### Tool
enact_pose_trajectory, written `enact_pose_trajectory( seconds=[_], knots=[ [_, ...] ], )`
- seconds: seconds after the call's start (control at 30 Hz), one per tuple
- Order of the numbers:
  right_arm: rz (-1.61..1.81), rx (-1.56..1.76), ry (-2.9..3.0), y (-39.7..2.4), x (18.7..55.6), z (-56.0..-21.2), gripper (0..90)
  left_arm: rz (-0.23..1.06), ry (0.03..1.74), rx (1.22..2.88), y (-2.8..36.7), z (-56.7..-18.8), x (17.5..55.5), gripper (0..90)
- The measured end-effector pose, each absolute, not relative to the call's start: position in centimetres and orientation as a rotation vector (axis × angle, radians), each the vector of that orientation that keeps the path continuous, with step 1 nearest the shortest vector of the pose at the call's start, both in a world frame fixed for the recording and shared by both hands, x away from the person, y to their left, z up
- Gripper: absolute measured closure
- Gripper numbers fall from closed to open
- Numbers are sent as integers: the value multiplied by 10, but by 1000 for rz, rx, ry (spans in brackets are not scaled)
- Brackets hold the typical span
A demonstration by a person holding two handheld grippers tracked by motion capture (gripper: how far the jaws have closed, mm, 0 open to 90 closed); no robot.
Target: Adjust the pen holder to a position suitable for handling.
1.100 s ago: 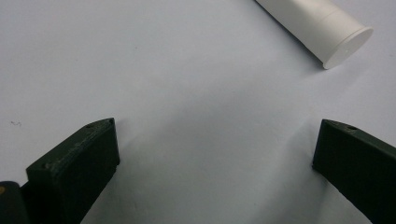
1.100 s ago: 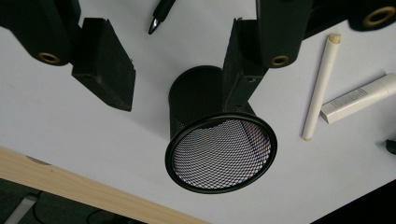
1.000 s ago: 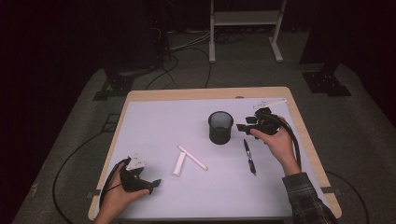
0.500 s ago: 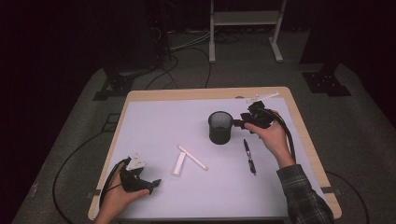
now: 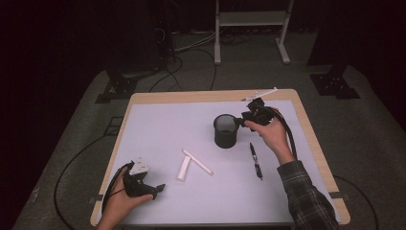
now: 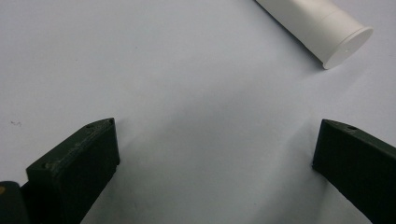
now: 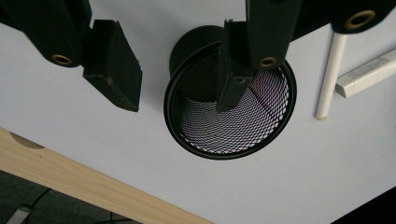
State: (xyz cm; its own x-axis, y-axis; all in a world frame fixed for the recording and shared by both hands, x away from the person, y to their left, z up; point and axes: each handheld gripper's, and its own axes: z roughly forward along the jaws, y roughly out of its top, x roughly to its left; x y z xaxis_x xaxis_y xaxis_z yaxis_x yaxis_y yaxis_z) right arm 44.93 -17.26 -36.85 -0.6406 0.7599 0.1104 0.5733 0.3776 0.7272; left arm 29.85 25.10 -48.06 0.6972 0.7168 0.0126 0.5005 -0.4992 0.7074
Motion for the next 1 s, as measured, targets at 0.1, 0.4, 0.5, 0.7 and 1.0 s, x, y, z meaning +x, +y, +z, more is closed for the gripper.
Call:
enact_pose_trajectory(
  seconds=[0.1,0.4,0.5,0.7,1.0],
  knots=[
    [1103,1192,2407,-168,455,-370,505,400,925,2206,251,-481,298,0],
    [1056,1191,2436,-157,465,-378,539,400,925,2206,251,-481,298,0],
    [1034,1199,2446,-155,469,-383,548,400,925,2206,251,-481,298,0],
    [1013,1210,2461,-151,474,-390,586,400,925,2206,251,-481,298,0],
    [996,1201,2484,-145,477,-396,646,400,925,2206,251,-481,298,0]
  ],
)
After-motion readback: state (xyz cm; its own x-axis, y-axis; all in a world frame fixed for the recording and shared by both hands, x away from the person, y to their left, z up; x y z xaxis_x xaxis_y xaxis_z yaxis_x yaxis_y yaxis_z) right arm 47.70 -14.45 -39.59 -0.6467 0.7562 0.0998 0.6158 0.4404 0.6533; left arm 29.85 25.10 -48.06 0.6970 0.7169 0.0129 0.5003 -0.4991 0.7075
